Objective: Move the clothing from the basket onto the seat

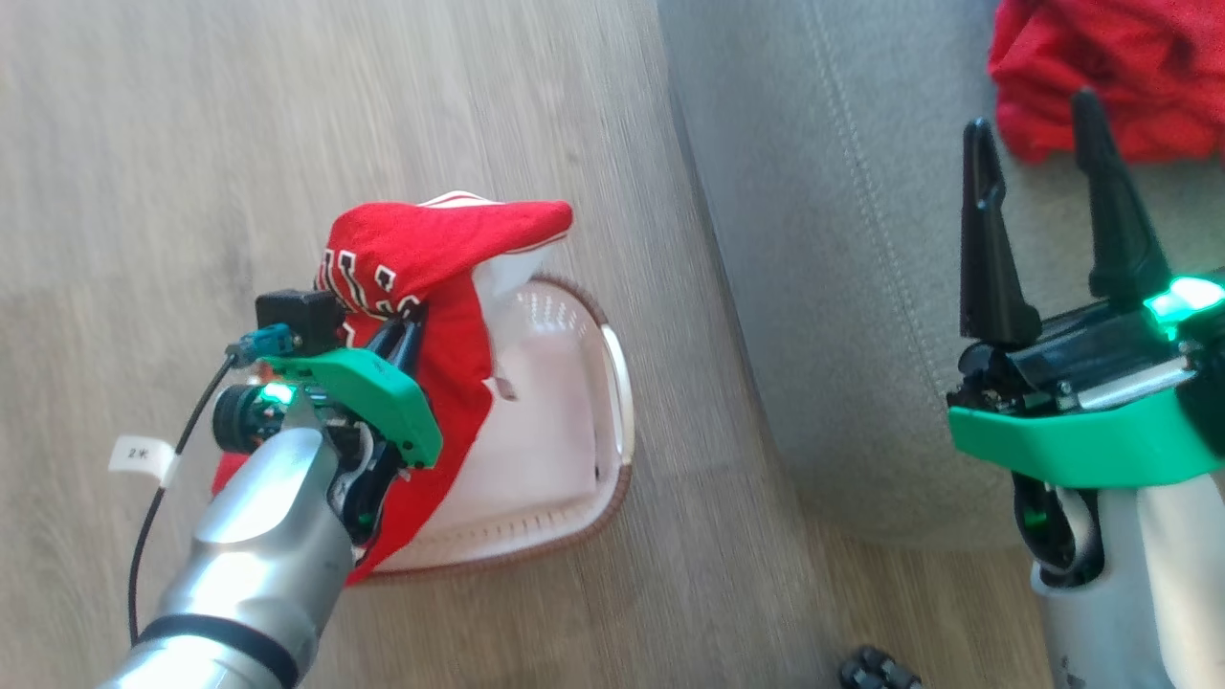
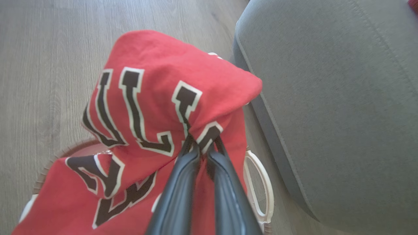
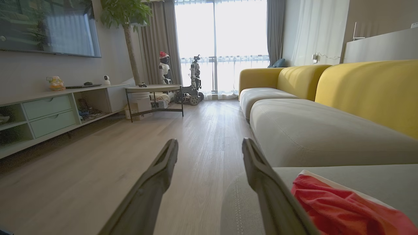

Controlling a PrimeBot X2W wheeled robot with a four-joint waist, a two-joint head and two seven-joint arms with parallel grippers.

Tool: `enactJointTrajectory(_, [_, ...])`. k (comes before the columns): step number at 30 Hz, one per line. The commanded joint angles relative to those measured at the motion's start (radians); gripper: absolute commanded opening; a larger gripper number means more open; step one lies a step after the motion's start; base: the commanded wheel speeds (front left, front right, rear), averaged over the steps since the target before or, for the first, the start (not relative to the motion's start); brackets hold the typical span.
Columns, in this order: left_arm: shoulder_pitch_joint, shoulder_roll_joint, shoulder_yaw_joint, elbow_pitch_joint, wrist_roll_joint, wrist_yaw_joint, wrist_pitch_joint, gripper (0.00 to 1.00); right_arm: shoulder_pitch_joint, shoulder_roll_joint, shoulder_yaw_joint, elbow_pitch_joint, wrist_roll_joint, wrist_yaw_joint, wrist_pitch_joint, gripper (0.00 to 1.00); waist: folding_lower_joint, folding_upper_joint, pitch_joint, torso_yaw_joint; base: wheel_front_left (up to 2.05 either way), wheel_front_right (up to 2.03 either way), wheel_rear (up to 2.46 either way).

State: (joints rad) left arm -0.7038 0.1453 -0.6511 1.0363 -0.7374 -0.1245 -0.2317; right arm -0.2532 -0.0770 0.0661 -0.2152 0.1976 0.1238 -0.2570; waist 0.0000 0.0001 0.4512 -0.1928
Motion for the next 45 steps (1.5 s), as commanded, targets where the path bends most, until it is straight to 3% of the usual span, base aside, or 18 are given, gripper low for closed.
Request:
enactJointTrajectory(1, [-0.001,0.031,0.017,-0.044,-0.008,-0.006,-0.018,0.0,0.017,-0.016,0.019,-0.025,0.011,0.007,-0.005,1.0,0.0,-0.0001,-0.09,0.031,0.0,0.0,0.0])
enactJointTrajectory(9, [0.022,0.085,0.015,-0.251,-0.001,-0.005,-0.029,0.0,0.075,-0.048,0.025,0.016,0.035,0.007,-0.005,1.0,0.0,-0.0001,-0.214,0.079,0.0,0.0,0.0])
enactJointTrajectory(17, [0.06,0.121,0.036,-0.513,0.032,0.033,-0.021,0.0,0.141,-0.072,0.051,0.052,0.059,0.007,-0.005,1.0,0.0,-0.0001,-0.322,0.111,0.0,0.0,0.0])
enactJointTrajectory(24, [0.075,0.149,0.02,-0.722,0.03,0.08,0.074,0.0,0.175,-0.082,0.1,0.081,0.083,0.007,-0.005,1.0,0.0,-0.0001,-0.393,0.122,0.0,0.0,0.0])
enactJointTrajectory(37, [0.039,0.185,0.038,-0.935,0.015,0.137,0.176,0.0,0.209,-0.099,0.22,0.111,0.105,0.007,0.002,1.0,0.0,-0.0001,-0.438,0.13,0.0,0.0,0.0])
enactJointTrajectory(45, [0.032,0.184,0.037,-0.962,0.016,0.156,0.185,0.0,0.199,-0.106,0.266,0.117,0.118,0.007,0.003,1.0,0.0,-0.0001,-0.434,0.129,0.0,0.0,0.0])
